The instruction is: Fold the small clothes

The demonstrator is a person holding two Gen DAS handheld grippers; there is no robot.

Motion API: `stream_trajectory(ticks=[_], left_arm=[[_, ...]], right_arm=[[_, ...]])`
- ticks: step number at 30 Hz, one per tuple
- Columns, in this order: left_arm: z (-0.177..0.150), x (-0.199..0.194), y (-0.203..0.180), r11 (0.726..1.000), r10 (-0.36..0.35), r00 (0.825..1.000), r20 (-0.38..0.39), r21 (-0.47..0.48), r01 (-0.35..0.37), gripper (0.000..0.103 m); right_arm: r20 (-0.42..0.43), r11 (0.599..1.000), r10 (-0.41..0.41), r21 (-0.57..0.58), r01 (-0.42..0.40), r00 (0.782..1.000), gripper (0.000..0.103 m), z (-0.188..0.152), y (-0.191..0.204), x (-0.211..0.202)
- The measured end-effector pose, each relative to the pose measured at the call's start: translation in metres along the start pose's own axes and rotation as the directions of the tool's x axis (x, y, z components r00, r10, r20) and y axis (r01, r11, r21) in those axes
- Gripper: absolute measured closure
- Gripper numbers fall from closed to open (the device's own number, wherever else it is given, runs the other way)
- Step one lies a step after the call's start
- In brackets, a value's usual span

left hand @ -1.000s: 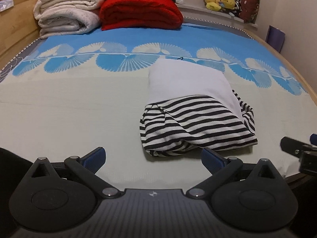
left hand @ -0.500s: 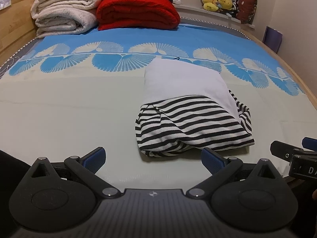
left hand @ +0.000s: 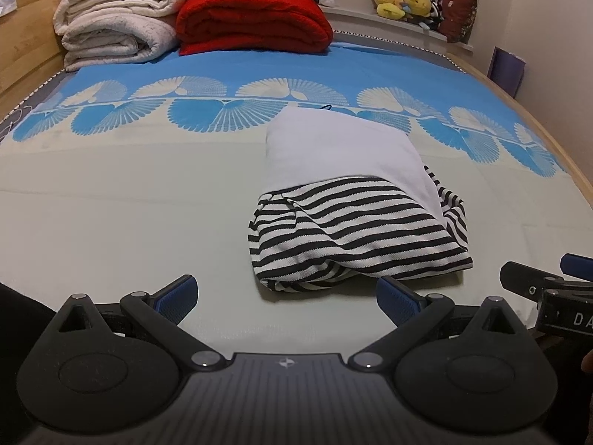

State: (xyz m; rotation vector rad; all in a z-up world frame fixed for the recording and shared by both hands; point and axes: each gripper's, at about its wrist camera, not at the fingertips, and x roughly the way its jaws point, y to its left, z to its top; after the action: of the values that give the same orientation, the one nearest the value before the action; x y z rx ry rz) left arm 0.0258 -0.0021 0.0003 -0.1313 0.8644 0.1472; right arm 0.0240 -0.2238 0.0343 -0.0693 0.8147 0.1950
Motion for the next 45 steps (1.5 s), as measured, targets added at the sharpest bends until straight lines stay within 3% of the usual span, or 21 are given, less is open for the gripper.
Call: stream_trajectory(ticks=[45], left_arm=[[-0.0036,0.0029,0.0032,1.000,-0.020,1.000,0.010,0.023,0.019,0.000]], right_arm=[[-0.012,1.000,0.003,-0.022,-0.003,1.000,0.007,-0.0022,0.0045,0.0039]])
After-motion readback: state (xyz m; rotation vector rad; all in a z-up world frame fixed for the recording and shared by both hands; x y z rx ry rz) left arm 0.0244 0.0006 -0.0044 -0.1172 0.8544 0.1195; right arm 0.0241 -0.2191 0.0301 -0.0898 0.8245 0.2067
